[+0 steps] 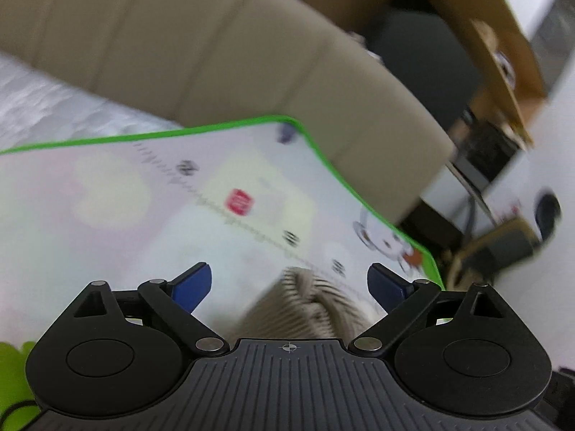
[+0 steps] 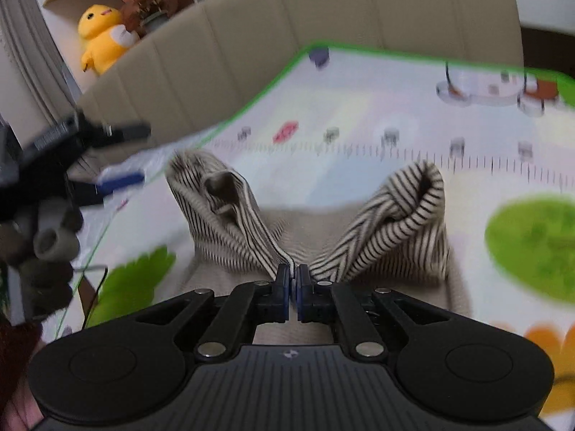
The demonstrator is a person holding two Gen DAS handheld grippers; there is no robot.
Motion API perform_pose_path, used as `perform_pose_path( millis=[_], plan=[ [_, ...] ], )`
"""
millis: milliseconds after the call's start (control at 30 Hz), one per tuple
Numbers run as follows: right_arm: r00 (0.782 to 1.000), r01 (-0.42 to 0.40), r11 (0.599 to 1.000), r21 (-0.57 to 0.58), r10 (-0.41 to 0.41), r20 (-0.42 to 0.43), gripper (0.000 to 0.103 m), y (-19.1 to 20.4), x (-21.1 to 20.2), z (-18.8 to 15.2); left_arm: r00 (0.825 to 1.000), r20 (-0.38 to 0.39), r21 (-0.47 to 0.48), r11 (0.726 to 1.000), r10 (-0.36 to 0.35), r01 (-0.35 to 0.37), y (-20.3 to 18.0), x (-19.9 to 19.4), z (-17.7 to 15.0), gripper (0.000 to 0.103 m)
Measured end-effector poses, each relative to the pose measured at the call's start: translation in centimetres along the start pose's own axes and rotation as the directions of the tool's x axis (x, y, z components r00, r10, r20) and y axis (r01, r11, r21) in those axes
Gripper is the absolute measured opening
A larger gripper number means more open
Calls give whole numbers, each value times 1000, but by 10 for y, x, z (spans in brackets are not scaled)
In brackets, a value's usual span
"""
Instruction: Fold clothes
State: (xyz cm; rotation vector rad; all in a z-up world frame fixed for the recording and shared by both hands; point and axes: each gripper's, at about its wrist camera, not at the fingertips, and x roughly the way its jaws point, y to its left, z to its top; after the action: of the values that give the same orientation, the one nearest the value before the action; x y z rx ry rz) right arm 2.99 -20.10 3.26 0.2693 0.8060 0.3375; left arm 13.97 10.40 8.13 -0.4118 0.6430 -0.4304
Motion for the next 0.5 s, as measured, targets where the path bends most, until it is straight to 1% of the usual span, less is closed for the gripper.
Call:
perform_pose_path(
  millis=[33, 67, 100, 133, 167, 200, 233, 267, 300, 333, 400, 433, 467, 500],
  plan=[
    [1000, 1, 1000, -3, -1, -15, 3, 0, 4, -7, 1000, -10, 50, 999, 12, -12, -10, 5, -5, 97],
    [1000, 1, 1000, -5, -1, -31, 3, 0, 7, -13, 999, -20, 99, 995, 28, -25, -18, 10, -10, 94],
    [999, 4, 1000, -7, -4, -45, 3, -1, 9, -19, 999, -29, 148, 988, 43, -38, -27, 15, -16, 87],
    [998, 8, 1000, -9, -9, -58, 3, -1, 10, -24, 998, -38, 197, 979, 59, -51, -36, 20, -21, 82],
    [997, 13, 1000, -12, -13, -71, 3, -2, 10, -29, 996, -50, 221, 973, 76, -63, -41, 25, -25, 73],
    [996, 17, 1000, -13, -18, -85, 3, -4, 11, -34, 994, -70, 235, 969, 90, -71, -43, 29, -29, 68],
    [995, 19, 999, -27, -22, -101, 4, -5, 9, -36, 989, -103, 254, 964, 109, -80, -45, 33, -33, 65],
    [993, 19, 998, -54, -25, -118, 4, -4, 6, -38, 981, -140, 281, 955, 137, -94, -47, 37, -37, 58],
    [992, 9, 996, -91, -20, -121, 4, -1, 0, -38, 967, -184, 317, 942, 175, -110, -47, 41, -43, 53],
    [994, -9, 990, -139, -7, -111, 5, 4, -9, -36, 950, -228, 357, 926, 215, -124, -48, 45, -49, 51],
    [995, -43, 971, -235, 22, -93, 5, 13, -27, -32, 930, -267, 423, 898, 253, -123, -47, 45, -61, 54],
    [996, -62, 965, -257, 45, -71, 8, 16, -38, -27, 920, -283, 455, 882, 271, -120, -46, 44, -67, 54],
    [996, -83, 964, -253, 76, -35, 12, 17, -49, -19, 913, -290, 484, 867, 285, -117, -47, 42, -71, 55],
    [996, -84, 966, -246, 88, 4, 23, 15, -58, -11, 909, -288, 510, 852, 302, -121, -46, 41, -72, 60]
  ],
)
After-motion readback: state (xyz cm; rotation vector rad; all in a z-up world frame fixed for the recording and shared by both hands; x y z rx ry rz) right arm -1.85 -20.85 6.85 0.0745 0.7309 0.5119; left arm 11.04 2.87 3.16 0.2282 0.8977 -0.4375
